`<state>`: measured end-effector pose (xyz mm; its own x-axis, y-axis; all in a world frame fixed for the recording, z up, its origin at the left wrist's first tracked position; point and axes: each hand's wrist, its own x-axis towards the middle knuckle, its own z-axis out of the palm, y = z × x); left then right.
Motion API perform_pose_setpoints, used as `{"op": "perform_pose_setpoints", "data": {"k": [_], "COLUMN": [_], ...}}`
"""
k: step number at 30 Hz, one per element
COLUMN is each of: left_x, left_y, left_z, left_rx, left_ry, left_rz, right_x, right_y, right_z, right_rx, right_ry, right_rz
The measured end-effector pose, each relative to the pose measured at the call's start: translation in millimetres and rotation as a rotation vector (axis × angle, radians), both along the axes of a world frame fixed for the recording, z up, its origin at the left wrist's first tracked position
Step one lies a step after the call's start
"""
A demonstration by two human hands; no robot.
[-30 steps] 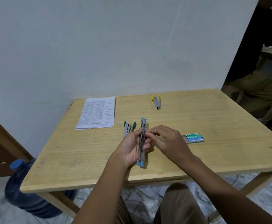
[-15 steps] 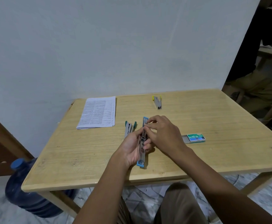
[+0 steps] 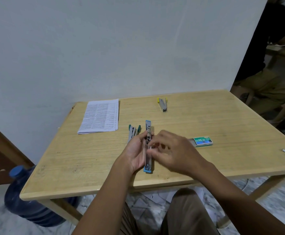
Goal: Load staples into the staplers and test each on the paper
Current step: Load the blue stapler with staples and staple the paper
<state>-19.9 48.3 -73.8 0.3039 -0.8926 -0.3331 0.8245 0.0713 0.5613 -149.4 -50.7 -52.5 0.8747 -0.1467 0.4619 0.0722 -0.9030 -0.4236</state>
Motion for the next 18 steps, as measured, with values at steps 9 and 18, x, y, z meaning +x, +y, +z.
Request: {"op": "perform_pose_setpoints", "data": {"k": [9, 18], "left_x": [0, -8], "left_y": [-3, -4], "left_z": [2, 6], "left_rx": [0.058, -0.049], "left_ry": [0.002, -0.063], "left_rz": [0.103, 0.029], "right_x": [-4, 15], "right_y": [3, -10], "right_z": [-18, 13], "right_rx": [-0.277, 0.493], "right_ry": [-0.031, -0.247], "right_rz": [0.203, -0.119]}}
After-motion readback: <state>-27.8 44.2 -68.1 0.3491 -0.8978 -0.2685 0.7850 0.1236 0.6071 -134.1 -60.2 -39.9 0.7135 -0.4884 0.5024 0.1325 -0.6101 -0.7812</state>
